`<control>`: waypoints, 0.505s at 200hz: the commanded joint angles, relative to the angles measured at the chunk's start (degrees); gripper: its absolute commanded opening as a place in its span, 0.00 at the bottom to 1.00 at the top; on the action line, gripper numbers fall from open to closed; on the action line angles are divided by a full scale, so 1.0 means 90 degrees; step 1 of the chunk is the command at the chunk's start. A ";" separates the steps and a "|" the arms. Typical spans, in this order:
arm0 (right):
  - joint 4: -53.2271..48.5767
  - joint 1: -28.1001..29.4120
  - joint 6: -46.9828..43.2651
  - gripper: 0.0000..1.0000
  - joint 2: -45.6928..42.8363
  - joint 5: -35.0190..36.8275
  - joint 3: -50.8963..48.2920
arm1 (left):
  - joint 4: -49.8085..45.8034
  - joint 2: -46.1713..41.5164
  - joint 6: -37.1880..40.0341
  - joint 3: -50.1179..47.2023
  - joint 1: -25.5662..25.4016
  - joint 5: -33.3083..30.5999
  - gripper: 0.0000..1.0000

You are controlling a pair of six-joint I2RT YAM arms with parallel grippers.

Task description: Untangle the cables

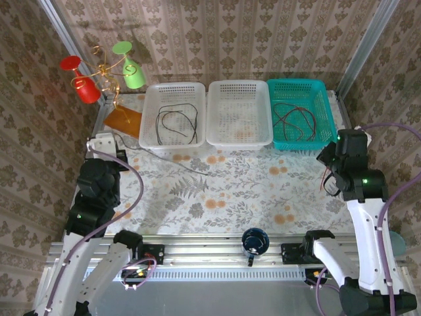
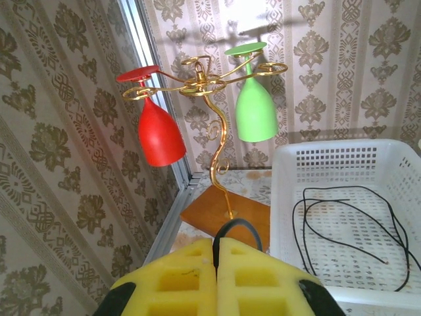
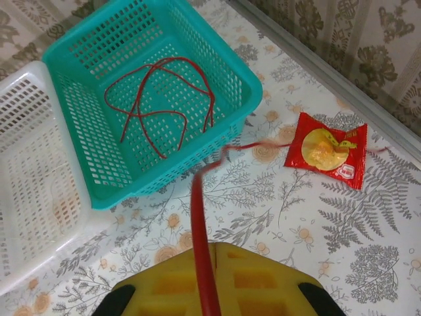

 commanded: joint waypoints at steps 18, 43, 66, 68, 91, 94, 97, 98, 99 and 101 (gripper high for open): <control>0.0342 -0.0042 -0.0335 0.00 -0.0019 -0.0416 0.0350 | -0.0174 0.0008 -0.0820 -0.0223 0.0049 0.0826 0.00; 0.0726 -0.0039 -0.0413 0.00 0.0141 -0.1004 0.0608 | -0.0226 0.0106 -0.1197 -0.0340 0.0049 0.1123 0.00; 0.1168 -0.0037 -0.0276 0.00 0.0393 -0.1860 0.1001 | -0.0206 0.0123 -0.1418 -0.0412 0.0035 0.1295 0.00; 0.1192 -0.0037 -0.0269 0.00 0.0432 -0.1908 0.1051 | -0.0205 0.0130 -0.1440 -0.0422 0.0031 0.1322 0.00; 0.1385 -0.0037 -0.0309 0.00 0.0824 -0.1846 0.1673 | -0.0286 0.0281 -0.1747 -0.0466 -0.0061 0.1605 0.00; 0.1405 -0.0037 -0.0340 0.00 0.0873 -0.1814 0.1747 | -0.0315 0.0315 -0.1786 -0.0461 -0.0084 0.1629 0.00; 0.1434 -0.0034 -0.0358 0.00 0.0912 -0.1790 0.1821 | -0.0334 0.0348 -0.1827 -0.0469 -0.0115 0.1638 0.00; 0.1445 -0.0035 -0.0369 0.00 0.0916 -0.1787 0.1840 | -0.0338 0.0357 -0.1837 -0.0470 -0.0131 0.1642 0.00; 0.1461 -0.0036 -0.0374 0.00 0.0943 -0.1781 0.1869 | -0.0345 0.0371 -0.1843 -0.0475 -0.0138 0.1644 0.00; 0.1480 -0.0037 -0.0393 0.00 0.0980 -0.1773 0.1917 | -0.0355 0.0390 -0.1871 -0.0481 -0.0164 0.1643 0.00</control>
